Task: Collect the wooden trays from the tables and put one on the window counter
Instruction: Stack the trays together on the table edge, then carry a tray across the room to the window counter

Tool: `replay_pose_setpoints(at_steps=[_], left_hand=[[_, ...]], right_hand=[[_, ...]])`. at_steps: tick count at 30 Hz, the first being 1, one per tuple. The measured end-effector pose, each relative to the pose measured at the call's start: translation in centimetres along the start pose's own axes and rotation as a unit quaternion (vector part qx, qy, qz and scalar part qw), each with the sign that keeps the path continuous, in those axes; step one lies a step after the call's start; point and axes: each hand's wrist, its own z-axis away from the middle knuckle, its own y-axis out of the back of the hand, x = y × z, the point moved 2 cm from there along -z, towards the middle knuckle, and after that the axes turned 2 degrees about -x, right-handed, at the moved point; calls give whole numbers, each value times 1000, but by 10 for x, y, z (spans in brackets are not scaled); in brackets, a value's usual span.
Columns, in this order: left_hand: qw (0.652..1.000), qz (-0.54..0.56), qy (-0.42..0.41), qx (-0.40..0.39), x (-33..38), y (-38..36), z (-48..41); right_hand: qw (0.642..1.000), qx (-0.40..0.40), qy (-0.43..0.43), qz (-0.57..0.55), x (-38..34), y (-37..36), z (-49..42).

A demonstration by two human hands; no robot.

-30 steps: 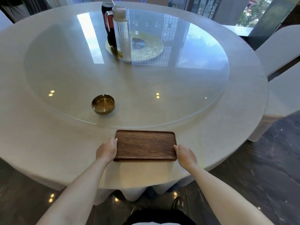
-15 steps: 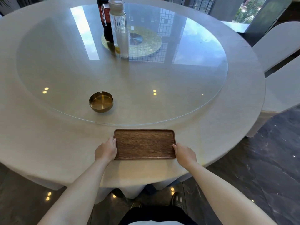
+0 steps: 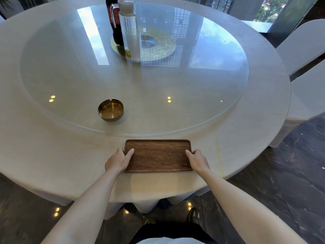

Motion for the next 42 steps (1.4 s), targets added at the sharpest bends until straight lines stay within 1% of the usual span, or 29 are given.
replay_pose_setpoints(at_steps=[3,7,9,12,15,20,26,29,34,42], left_hand=[[999,18,10,-30,2,-1,0],[997,39,19,-58,2,-1,-1],[997,45,20,-58,2,-2,-2],[996,63,19,-53,1,-3,-3],[996,72,16,-54,0,-3,-3],[998,45,-1,-51,1,-5,4],[997,35,-48,-43,35,2,9],[995,28,-83,-55,67,2,10],[987,-4,-142,-79,133,-7,16],[963,-10,-243,-118,261,-46,42]], right_hand=[[1000,-8,-13,-5,0,-3,-2],[998,-38,-34,-25,-1,-5,-6],[996,-52,-48,-59,-1,-4,-9],[991,-77,-45,-102,0,-5,-10],[991,-73,-38,-108,3,-8,-9],[991,-57,-28,-121,12,-6,-5],[984,-25,-19,-176,26,11,2],[981,13,-13,-192,37,30,7],[975,90,-30,-203,66,72,18],[943,196,-55,-262,122,164,31]])
